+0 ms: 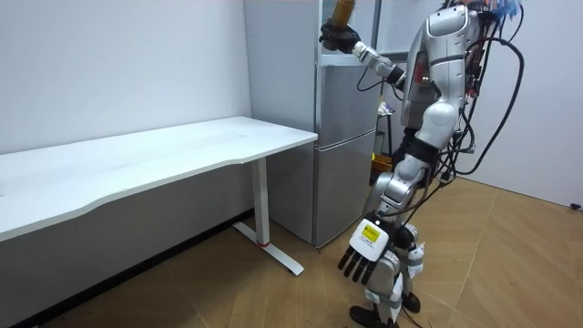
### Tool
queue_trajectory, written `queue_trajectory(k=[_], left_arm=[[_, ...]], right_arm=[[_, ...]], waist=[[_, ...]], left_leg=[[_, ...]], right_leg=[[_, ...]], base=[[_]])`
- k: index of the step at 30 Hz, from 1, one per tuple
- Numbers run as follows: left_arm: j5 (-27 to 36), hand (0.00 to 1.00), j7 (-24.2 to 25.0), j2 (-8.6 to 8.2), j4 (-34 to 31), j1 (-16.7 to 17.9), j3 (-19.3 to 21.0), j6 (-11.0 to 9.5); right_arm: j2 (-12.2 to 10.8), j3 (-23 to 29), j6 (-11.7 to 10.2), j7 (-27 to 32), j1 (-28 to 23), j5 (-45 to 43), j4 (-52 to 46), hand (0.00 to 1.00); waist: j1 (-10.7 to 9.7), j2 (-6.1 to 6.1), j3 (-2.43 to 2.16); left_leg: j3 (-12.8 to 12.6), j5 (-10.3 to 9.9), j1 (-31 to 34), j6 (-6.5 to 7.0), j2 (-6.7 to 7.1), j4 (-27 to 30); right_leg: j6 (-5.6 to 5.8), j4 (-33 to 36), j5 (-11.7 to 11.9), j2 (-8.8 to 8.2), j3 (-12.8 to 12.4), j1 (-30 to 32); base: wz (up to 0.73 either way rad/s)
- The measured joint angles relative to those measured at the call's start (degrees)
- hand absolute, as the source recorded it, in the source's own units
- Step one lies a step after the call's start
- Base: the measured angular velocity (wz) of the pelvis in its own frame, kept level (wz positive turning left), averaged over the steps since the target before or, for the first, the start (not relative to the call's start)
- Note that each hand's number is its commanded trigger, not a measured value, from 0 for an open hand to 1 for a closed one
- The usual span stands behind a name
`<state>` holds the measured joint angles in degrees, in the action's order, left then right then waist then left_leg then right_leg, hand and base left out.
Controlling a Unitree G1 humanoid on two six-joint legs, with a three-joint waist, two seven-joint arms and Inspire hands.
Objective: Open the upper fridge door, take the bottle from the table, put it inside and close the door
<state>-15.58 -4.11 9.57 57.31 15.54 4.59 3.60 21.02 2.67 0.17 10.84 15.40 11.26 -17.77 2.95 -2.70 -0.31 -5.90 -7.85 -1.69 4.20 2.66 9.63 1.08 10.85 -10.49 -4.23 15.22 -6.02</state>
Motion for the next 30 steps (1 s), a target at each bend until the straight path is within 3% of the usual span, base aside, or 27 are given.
queue_trajectory(k=[4,10,14,20,24,30], left_arm=[[-0.35,0.00,-0.21,0.00,0.00,0.32,0.17,-0.17],[-0.35,0.00,-0.53,0.16,-0.20,0.94,2.31,-0.18],[-0.36,0.00,-0.67,0.55,-1.83,2.08,2.41,-0.19],[-0.32,0.00,-0.40,0.74,-3.37,1.67,2.52,-0.19],[-0.33,0.00,0.02,1.00,-3.52,1.90,2.52,-0.18],[-0.33,0.00,0.06,1.20,-4.29,2.90,2.52,0.01]], right_arm=[[0.28,2.40,0.00,0.17,-0.16,0.19,-1.51,1.00],[4.04,6.97,0.02,1.49,-1.22,1.73,-1.53,1.00],[4.15,8.11,0.02,2.41,-2.17,2.76,-1.53,1.00],[6.56,8.52,1.36,2.18,-2.16,10.33,-0.67,1.00],[6.69,10.09,1.49,2.12,-2.12,11.45,1.37,1.00],[6.69,10.49,2.80,2.20,-2.12,11.40,5.23,1.00]], waist=[[-1.97,-0.23,0.01],[-2.95,-0.75,0.14],[-4.08,-1.76,-0.20],[-4.53,-2.92,0.00],[-4.34,-3.79,0.15],[-3.97,-3.71,0.19]], left_leg=[[-0.31,-0.20,-0.05,-0.07,-0.11,0.00],[-2.22,-0.87,-0.93,-0.28,-0.72,-0.07],[-3.20,-1.15,-1.83,-0.64,-1.22,-0.01],[-3.23,-1.36,-2.00,-0.82,-1.35,0.03],[-3.17,-1.44,-1.81,-0.82,-1.32,0.51],[-3.13,-1.86,-1.62,-0.83,-1.39,0.72]], right_leg=[[-0.04,-0.08,0.03,0.19,-1.00,0.03],[-0.22,0.03,0.15,0.60,-2.53,-0.05],[-0.32,-0.08,0.20,0.95,-2.66,-0.08],[-0.51,-0.30,0.22,1.07,-2.52,-0.30],[-0.59,-0.54,0.13,1.12,-2.57,-0.31],[-0.57,-0.96,0.14,1.24,-2.59,-0.54]], base=[[-0.07],[-0.17],[-0.16],[-0.04],[0.00],[0.01]])
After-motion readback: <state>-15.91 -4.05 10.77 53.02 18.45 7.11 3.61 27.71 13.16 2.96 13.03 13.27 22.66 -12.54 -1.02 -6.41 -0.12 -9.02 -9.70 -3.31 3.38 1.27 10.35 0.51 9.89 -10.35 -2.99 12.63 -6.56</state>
